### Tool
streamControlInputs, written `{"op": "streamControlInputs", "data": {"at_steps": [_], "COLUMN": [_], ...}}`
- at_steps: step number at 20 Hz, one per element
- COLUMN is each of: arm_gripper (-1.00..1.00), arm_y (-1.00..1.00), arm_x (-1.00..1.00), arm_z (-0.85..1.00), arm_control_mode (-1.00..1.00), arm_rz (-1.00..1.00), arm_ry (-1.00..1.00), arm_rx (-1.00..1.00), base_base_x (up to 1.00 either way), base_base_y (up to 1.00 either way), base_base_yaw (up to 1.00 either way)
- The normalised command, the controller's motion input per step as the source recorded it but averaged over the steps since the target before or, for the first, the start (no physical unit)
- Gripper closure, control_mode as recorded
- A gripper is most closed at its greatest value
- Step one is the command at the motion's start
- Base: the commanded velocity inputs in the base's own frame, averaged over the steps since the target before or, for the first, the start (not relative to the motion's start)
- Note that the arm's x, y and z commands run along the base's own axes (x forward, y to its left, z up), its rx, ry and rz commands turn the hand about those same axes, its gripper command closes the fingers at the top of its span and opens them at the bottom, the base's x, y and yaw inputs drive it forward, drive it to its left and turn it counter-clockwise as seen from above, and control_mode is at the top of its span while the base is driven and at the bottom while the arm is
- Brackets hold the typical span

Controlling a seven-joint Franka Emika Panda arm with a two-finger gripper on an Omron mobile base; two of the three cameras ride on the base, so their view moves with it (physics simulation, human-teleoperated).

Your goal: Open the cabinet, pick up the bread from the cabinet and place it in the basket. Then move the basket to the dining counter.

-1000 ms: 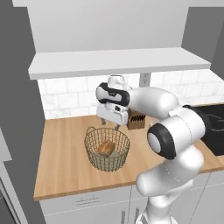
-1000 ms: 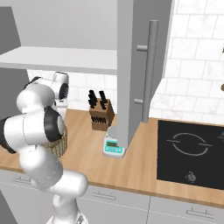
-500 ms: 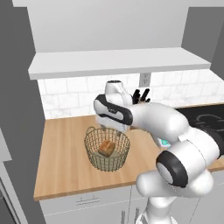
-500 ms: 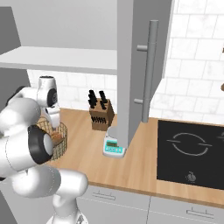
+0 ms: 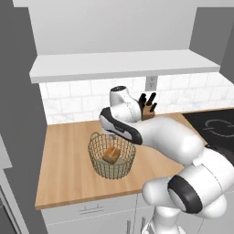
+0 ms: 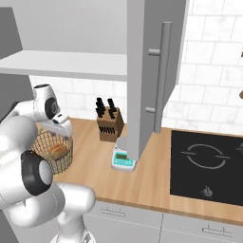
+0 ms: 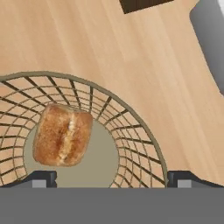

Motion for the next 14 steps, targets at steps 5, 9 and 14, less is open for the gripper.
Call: {"op": "streamControlInputs", "data": {"at_steps": [5,9,14], "arm_gripper": [-1.0,-1.0,-1.0], "arm_y": [-0.28,-0.32,-0.08], "arm_x": [0.07,0.36,0.15], "arm_z": [-0.01,0.0,-0.26], "arm_control_mode": [-1.0,-1.0,-1.0], "arm_rz": [0.33,0.11,0.01], "arm_ry": [0.07,0.11,0.02], "arm_rx": [0.09,0.15,0.02], "base_base_x": [0.0,0.0,0.0], "base_base_y": [0.0,0.0,0.0], "base_base_yaw": [0.0,0.0,0.0]}}
